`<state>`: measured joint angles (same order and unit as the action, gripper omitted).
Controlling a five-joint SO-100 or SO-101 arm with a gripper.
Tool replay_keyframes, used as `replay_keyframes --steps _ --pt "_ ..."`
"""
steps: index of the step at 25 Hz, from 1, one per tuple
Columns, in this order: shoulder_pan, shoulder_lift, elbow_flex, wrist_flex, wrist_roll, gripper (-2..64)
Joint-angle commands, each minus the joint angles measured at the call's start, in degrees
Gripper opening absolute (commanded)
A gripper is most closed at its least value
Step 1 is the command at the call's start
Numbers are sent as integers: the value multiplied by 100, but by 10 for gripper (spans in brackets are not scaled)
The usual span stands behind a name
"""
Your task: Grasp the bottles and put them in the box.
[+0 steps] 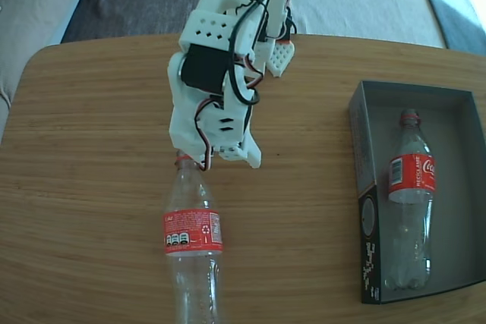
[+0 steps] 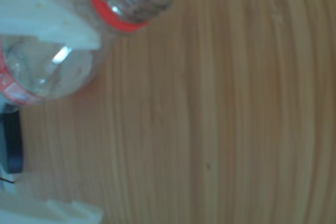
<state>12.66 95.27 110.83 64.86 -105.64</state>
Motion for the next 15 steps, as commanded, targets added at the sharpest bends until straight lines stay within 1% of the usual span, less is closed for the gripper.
replay_keyframes --steps 1,4,6,13,15 --pt "-26 264 -132 -18 -26 376" --pt "-26 264 -185 -9 -26 376" --pt "35 264 -431 70 -26 376" --pt "149 264 -1055 79 -53 376" --pt "158 264 -1107 79 -185 376"
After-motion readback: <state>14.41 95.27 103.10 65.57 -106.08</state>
